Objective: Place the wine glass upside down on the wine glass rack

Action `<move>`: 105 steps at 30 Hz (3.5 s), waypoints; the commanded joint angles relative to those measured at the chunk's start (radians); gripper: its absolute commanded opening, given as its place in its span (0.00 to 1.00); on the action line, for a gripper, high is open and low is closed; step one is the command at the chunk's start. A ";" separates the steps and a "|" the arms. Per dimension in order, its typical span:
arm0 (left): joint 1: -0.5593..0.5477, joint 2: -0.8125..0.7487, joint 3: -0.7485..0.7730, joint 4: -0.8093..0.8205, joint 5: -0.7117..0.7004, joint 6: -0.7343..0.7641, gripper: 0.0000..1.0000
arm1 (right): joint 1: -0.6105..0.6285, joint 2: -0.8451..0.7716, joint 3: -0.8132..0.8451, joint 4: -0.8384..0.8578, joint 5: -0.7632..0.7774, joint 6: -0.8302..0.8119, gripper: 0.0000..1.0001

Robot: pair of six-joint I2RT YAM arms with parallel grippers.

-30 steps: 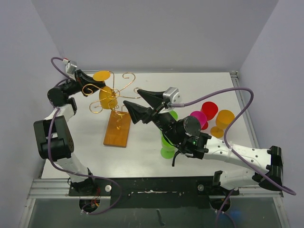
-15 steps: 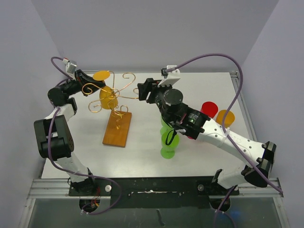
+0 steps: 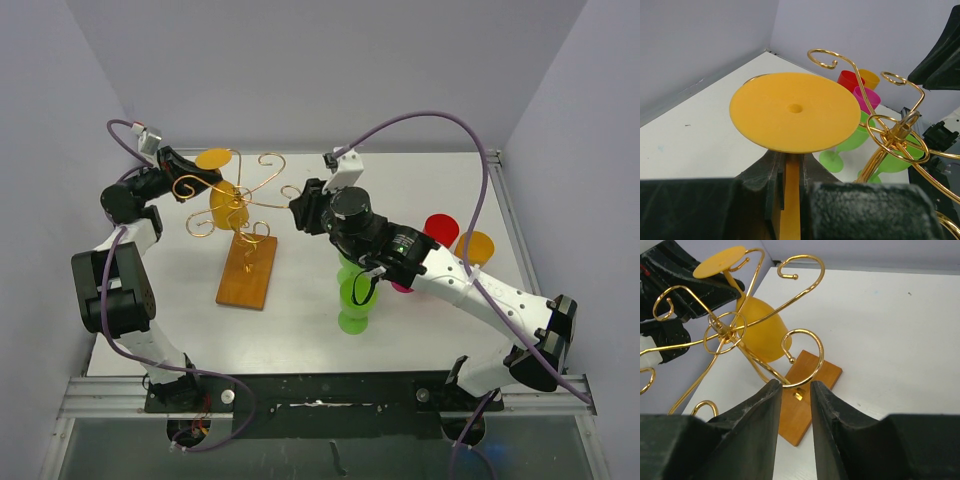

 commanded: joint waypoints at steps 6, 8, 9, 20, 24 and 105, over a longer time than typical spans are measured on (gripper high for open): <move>-0.018 -0.016 0.030 0.145 -0.035 0.003 0.00 | -0.009 -0.024 0.039 -0.048 -0.160 0.020 0.31; -0.022 -0.016 0.027 0.145 -0.036 0.003 0.00 | -0.020 -0.006 0.054 -0.053 -0.175 0.019 0.29; -0.022 -0.018 0.025 0.145 -0.037 0.003 0.00 | -0.026 0.005 0.064 -0.054 -0.177 0.016 0.28; -0.023 -0.022 0.019 0.135 -0.046 0.009 0.00 | -0.117 0.177 0.314 -0.186 -0.197 -0.101 0.24; -0.023 -0.025 0.016 0.129 -0.050 0.013 0.00 | -0.123 0.215 0.372 -0.219 -0.194 -0.130 0.24; -0.020 -0.596 -0.416 -0.714 -0.696 0.780 0.61 | -0.120 -0.056 0.066 -0.047 -0.178 -0.064 0.48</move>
